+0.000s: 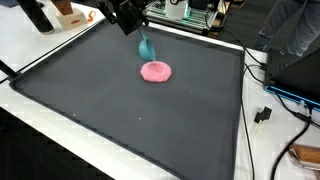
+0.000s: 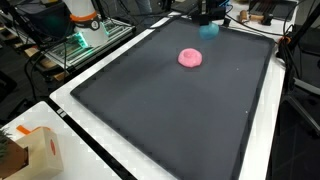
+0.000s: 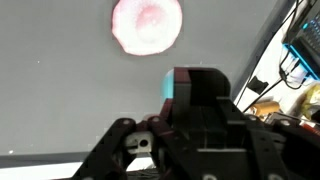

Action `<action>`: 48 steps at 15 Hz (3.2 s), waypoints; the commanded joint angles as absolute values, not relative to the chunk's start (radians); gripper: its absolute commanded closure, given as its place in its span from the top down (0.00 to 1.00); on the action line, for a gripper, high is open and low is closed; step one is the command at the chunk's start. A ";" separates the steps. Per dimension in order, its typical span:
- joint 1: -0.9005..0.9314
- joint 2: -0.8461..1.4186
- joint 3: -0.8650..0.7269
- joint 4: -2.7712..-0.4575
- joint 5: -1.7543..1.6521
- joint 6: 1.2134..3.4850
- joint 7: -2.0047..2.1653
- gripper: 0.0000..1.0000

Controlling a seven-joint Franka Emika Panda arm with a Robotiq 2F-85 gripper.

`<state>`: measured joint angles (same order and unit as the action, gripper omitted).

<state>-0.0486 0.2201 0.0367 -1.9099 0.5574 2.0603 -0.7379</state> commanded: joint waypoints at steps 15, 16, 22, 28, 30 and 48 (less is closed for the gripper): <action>0.086 0.011 0.091 -2.074 0.067 2.147 -0.127 0.25; 0.090 0.005 0.094 -2.079 0.054 2.147 -0.104 0.25; 0.102 -0.026 0.106 -2.110 0.017 2.140 -0.021 0.25; 0.101 -0.006 0.107 -2.092 0.045 2.148 -0.040 0.50; 0.101 -0.009 0.107 -2.096 0.045 2.148 -0.040 0.50; 0.023 0.085 0.042 -2.007 0.300 2.121 -0.356 0.25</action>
<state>0.0549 0.0437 0.0615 -2.0480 0.2022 2.1503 -0.2247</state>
